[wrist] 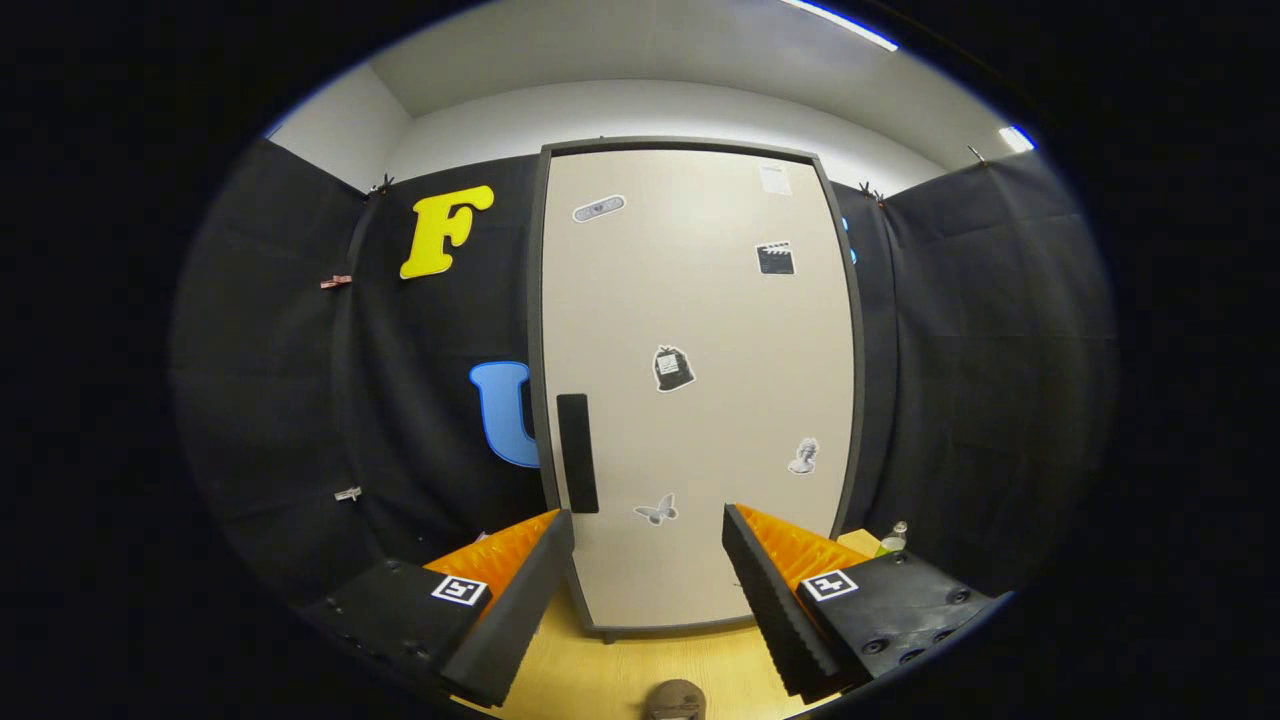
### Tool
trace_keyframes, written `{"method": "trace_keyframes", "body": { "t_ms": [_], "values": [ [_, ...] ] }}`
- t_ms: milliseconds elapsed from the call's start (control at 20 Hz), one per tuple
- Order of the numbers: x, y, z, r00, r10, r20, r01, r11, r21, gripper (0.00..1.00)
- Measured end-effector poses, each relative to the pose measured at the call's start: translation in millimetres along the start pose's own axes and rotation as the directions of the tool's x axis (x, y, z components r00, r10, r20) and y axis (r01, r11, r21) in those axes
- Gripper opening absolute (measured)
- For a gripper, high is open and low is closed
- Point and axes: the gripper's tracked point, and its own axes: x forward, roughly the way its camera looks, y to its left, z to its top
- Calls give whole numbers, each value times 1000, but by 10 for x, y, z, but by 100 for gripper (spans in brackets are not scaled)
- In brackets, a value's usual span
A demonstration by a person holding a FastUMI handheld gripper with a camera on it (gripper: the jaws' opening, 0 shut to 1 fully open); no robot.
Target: Open the shoe cabinet door, grab the shoes and put them into the shoe cabinet, then close the shoe cabinet door.
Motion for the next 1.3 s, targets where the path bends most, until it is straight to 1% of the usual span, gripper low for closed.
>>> {"method": "trace_keyframes", "body": {
  "t_ms": [250,450,600,800,1000,1250,1300],
  "values": [
    [222,296,-120,999,27,-30,-27,1000,4,98],
    [501,526,-82,999,47,-1,-47,998,44,98],
    [775,606,-109,999,35,-3,-34,998,60,98],
    [1098,627,-124,1000,4,13,-4,999,38,98],
    [1428,609,-163,999,-27,18,27,999,42,98],
    [1701,618,-261,999,-53,2,53,998,24,96],
    [1730,620,-266,998,-60,1,60,998,23,94]
  ]
}}
